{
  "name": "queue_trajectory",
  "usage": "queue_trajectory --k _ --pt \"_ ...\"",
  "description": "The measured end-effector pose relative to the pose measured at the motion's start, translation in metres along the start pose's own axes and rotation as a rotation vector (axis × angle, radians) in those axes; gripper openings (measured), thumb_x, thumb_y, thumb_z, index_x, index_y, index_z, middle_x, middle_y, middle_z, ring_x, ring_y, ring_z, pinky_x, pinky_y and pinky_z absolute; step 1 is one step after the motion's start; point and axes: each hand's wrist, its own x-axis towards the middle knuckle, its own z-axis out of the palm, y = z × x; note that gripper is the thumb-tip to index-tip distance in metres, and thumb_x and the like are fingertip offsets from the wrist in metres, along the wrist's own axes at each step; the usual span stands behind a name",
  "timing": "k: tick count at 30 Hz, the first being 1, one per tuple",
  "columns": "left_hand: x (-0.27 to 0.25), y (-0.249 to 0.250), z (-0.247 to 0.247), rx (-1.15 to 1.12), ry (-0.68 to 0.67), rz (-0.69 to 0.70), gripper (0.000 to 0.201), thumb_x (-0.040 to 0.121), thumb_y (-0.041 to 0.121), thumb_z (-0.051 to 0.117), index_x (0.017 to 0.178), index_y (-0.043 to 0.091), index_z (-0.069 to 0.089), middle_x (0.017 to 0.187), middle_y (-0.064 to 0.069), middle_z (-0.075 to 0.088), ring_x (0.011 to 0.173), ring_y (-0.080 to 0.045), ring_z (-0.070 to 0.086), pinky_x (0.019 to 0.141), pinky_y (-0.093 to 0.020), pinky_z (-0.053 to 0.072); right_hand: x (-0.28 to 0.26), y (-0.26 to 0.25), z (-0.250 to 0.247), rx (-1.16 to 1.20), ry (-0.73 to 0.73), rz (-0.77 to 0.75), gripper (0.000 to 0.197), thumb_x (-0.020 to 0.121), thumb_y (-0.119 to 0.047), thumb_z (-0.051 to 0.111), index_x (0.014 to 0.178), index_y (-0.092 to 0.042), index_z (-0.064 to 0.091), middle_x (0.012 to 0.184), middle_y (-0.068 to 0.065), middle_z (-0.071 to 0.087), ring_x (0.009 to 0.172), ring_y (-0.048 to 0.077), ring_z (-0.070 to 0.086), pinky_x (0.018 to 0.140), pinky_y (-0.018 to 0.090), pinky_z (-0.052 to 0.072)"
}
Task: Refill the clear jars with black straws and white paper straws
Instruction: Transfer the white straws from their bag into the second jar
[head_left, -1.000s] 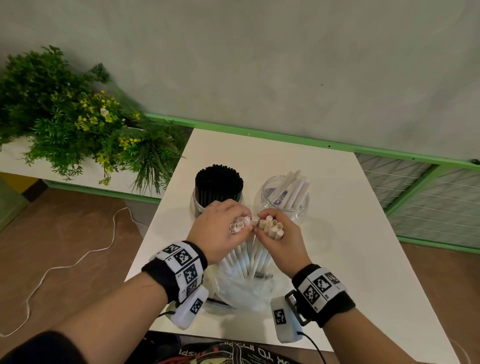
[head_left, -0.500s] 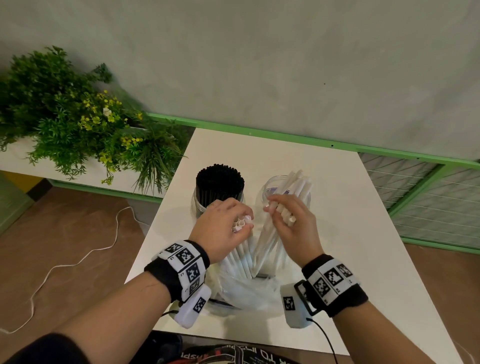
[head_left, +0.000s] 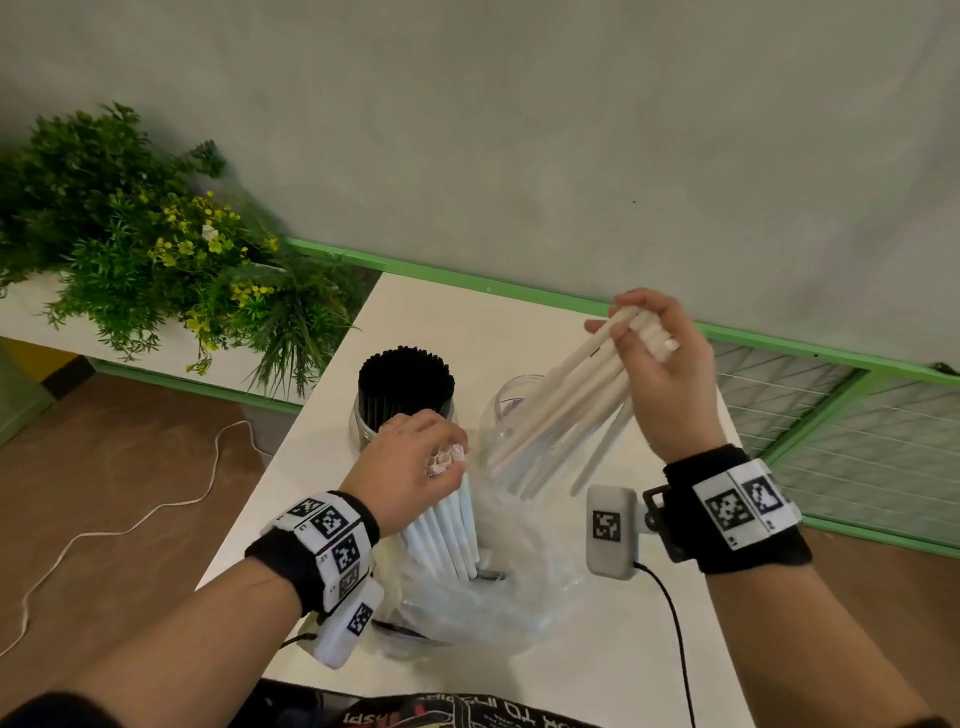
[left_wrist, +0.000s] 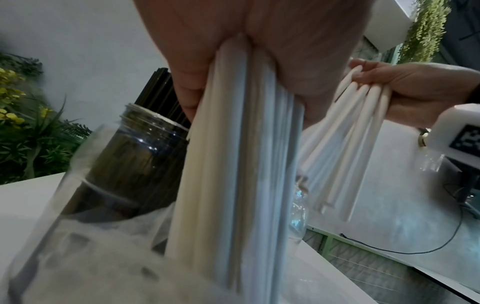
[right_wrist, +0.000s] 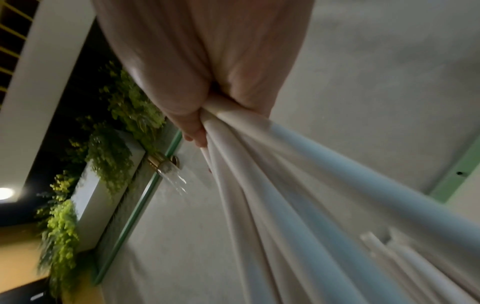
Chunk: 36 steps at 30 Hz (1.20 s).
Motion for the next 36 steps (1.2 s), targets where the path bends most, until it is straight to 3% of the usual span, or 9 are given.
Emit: queue_trajectory --k 3,8,13,20,23,25,26,29,36 --pt "0.001 0.001 0.001 0.012 -0.009 -0.007 0.043 0.079 0.052 0.038 0.102 0.027 0.064 0.101 0.011 0.058 0.089 -0.012 0.047 0.083 -0.022 0.029 0.017 -0.007 -0.008 0.066 0.114 -0.048 0.023 0.096 -0.001 0.051 0.105 -0.022 0.056 0.104 0.003 0.06 0.1 0.022 0.069 0.09 0.046 0.054" --pt "0.002 0.006 0.005 0.019 0.002 -0.018 0.042 0.079 0.053 0.039 0.102 0.027 0.064 0.1 0.011 0.058 0.09 -0.013 0.047 0.082 -0.023 0.031 0.031 -0.009 -0.001 0.125 0.325 -0.181 0.023 0.095 -0.002 0.05 0.11 -0.019 0.052 0.099 -0.01 0.065 0.104 0.027 0.067 0.093 0.046 0.051" --pt "0.001 0.008 0.003 0.028 -0.02 -0.035 0.042 0.079 0.053 0.038 0.102 0.027 0.063 0.101 0.011 0.057 0.091 -0.014 0.048 0.084 -0.026 0.035 0.021 0.011 0.003 0.009 0.439 -0.208 0.028 0.096 -0.005 0.048 0.11 -0.029 0.051 0.113 0.011 0.056 0.105 0.024 0.066 0.094 0.052 0.049" --pt "0.001 0.008 0.003 0.034 -0.04 -0.047 0.042 0.08 0.054 0.039 0.102 0.027 0.063 0.103 0.012 0.057 0.093 -0.013 0.048 0.087 -0.026 0.035 0.007 0.023 0.001 -0.218 0.385 -0.301 0.04 0.098 -0.013 0.048 0.113 -0.05 0.048 0.113 0.006 0.057 0.108 0.035 0.06 0.093 0.054 0.046" --pt "0.001 0.008 0.003 0.035 -0.036 -0.041 0.037 0.08 0.052 0.041 0.101 0.029 0.062 0.101 0.014 0.057 0.091 -0.013 0.048 0.085 -0.025 0.035 0.005 0.018 0.006 -0.224 0.338 -0.327 0.032 0.097 -0.008 0.047 0.111 -0.036 0.052 0.113 0.01 0.056 0.108 0.028 0.061 0.095 0.04 0.047" --pt "0.001 0.008 0.003 0.034 -0.038 -0.045 0.039 0.08 0.053 0.04 0.101 0.029 0.062 0.101 0.013 0.057 0.091 -0.013 0.048 0.085 -0.024 0.034 0.003 0.018 0.012 -0.233 0.313 -0.345 0.03 0.096 -0.001 0.048 0.109 -0.028 0.052 0.109 0.016 0.059 0.105 0.01 0.058 0.094 0.024 0.043" --pt "0.002 0.008 0.003 0.032 -0.04 -0.05 0.04 0.079 0.053 0.04 0.101 0.028 0.063 0.101 0.013 0.057 0.092 -0.013 0.048 0.085 -0.024 0.035 0.003 0.02 0.014 -0.217 0.325 -0.334 0.032 0.096 0.001 0.048 0.108 -0.029 0.051 0.108 0.018 0.06 0.104 0.004 0.057 0.093 0.021 0.042" --pt "0.002 0.009 0.002 0.028 -0.044 -0.051 0.041 0.079 0.053 0.039 0.101 0.028 0.062 0.101 0.012 0.057 0.092 -0.014 0.049 0.086 -0.026 0.036 0.005 0.025 0.015 -0.079 0.405 -0.213 0.036 0.096 -0.004 0.045 0.109 -0.037 0.048 0.11 0.023 0.06 0.104 0.009 0.062 0.096 0.036 0.047" --pt "0.004 0.008 0.003 0.018 -0.041 -0.045 0.037 0.08 0.051 0.041 0.1 0.028 0.063 0.101 0.013 0.058 0.091 -0.014 0.05 0.086 -0.027 0.037 0.006 0.03 0.006 -0.11 0.395 -0.244 0.041 0.094 0.004 0.043 0.109 -0.034 0.047 0.114 0.024 0.054 0.098 0.002 0.061 0.089 0.018 0.044"
